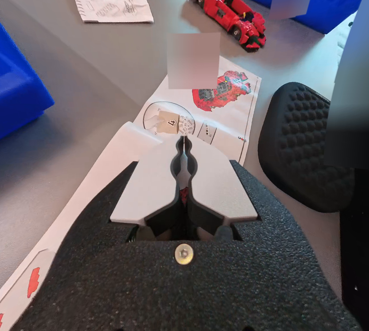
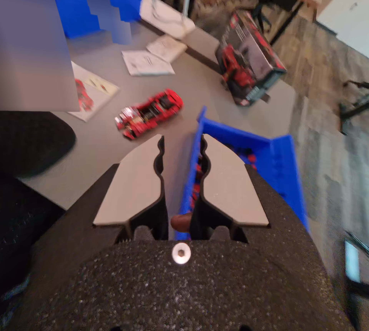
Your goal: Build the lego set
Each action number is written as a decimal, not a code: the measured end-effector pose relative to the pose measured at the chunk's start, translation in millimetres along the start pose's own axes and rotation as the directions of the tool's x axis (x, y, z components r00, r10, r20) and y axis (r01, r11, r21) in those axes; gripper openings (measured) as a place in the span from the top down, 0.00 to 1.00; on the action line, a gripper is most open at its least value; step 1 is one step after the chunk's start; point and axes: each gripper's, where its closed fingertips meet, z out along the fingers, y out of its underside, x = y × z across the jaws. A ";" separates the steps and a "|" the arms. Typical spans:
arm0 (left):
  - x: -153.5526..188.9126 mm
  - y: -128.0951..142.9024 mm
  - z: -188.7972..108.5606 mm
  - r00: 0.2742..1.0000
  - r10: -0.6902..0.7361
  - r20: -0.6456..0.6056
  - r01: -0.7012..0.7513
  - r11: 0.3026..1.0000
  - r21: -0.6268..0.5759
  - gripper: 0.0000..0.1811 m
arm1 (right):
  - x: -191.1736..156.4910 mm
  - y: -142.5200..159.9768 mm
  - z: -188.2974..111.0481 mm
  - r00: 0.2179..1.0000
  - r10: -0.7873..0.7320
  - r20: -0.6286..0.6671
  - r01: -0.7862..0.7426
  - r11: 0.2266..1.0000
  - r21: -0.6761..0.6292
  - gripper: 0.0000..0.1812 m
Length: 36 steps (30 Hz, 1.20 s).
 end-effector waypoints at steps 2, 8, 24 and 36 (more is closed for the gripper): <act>1.3 0.6 0.6 1.000 -0.007 -0.018 0.007 1.000 -0.007 1.00 | 34.8 22.3 -17.9 0.998 -0.059 0.003 0.058 0.990 -0.127 0.81; 5.4 -3.9 -3.7 0.999 0.019 -0.035 -0.018 0.999 0.038 1.00 | 90.8 105.2 -14.0 0.965 -0.117 0.234 0.199 0.910 -0.364 0.86; -10.9 -3.5 -2.9 0.997 -0.036 0.073 0.034 0.999 0.031 1.00 | 77.0 236.9 61.2 0.681 -0.214 0.700 0.660 0.593 -0.461 0.91; 2.7 -15.2 -14.3 0.999 0.033 0.010 -0.034 0.989 0.144 1.00 | 86.3 213.5 52.9 0.752 -0.269 0.602 0.591 0.680 -0.434 1.00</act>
